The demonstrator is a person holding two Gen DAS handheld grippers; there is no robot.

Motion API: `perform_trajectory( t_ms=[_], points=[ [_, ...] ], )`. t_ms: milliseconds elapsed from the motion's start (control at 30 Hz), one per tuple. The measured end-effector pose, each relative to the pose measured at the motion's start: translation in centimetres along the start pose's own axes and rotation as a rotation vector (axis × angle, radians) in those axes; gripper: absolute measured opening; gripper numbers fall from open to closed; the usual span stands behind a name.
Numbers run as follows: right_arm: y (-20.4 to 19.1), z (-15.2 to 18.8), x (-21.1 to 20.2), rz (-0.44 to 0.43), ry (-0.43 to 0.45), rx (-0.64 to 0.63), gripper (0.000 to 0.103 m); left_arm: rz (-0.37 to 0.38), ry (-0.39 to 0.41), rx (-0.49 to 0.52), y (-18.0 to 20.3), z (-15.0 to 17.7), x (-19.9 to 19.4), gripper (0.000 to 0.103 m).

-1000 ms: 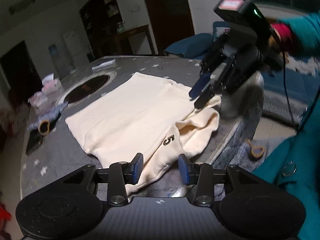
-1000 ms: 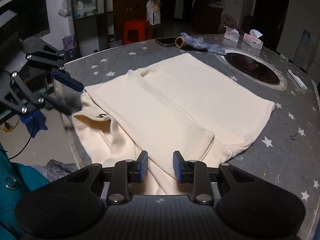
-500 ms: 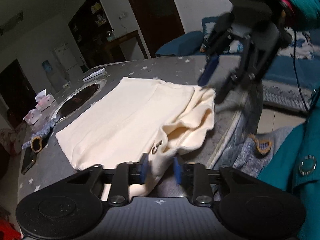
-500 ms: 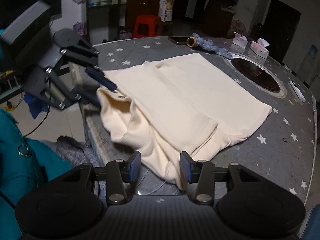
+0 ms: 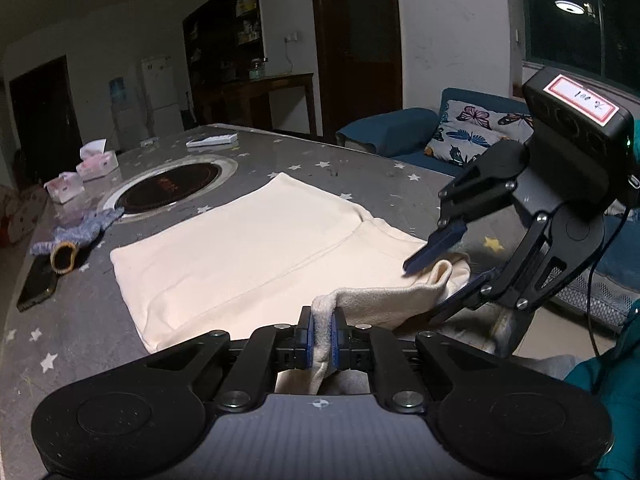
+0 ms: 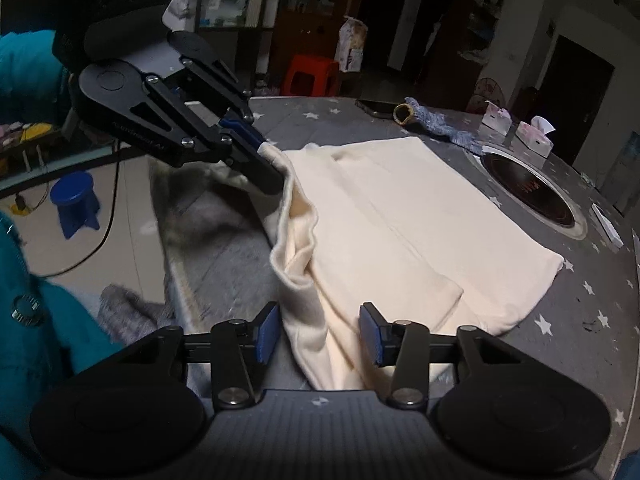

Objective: Fold clothes
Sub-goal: 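Lift the hem with both grippers and fold it toward the collar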

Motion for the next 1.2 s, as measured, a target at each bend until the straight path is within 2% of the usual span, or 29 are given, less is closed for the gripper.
perform_trajectory(
  t_ms=[67,167,400,567,633,800,900,1200],
  points=[
    [0.2,-0.3,0.5,-0.022,-0.004,0.021,0.020,-0.001,-0.010,0.005,0.0,0.3,0.0,0.010],
    [0.8,-0.7,0.6,-0.042,-0.015,0.072,0.013,-0.005,-0.020,0.020,0.4,1.0,-0.5,0.013],
    [2.9,-2.4,-0.3,-0.063,0.007,0.185,0.012,-0.059,-0.057,0.090,1.2,2.9,-1.5,0.041],
    [3.5,-3.2,-0.6,-0.051,0.029,0.196,0.012,-0.083,-0.091,0.124,0.9,4.0,-1.4,0.041],
    [3.6,-3.3,-0.6,-0.044,0.031,0.201,0.012,-0.083,-0.094,0.133,0.6,4.4,-1.3,0.041],
    [3.3,-2.9,-0.7,-0.032,0.039,0.209,0.010,-0.066,-0.088,0.111,-0.2,4.5,-1.6,0.010],
    [2.9,-2.8,-1.3,-0.034,0.059,0.211,0.009,-0.049,-0.060,0.082,-0.3,4.0,-2.3,0.006],
    [1.2,-2.6,-4.5,-0.047,0.097,0.190,0.009,-0.009,-0.008,0.053,2.1,2.8,-5.9,0.006]
  ],
)
Point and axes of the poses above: each gripper's, at about its wrist camera, not at the fingertips, and x roughly the way its jaws point, y to its right, z to its underside, the point moved 7 cm from there along x, roughly the way its jaws point, and after that the axes turned 9 degrees about x, right-handed, at the moved point
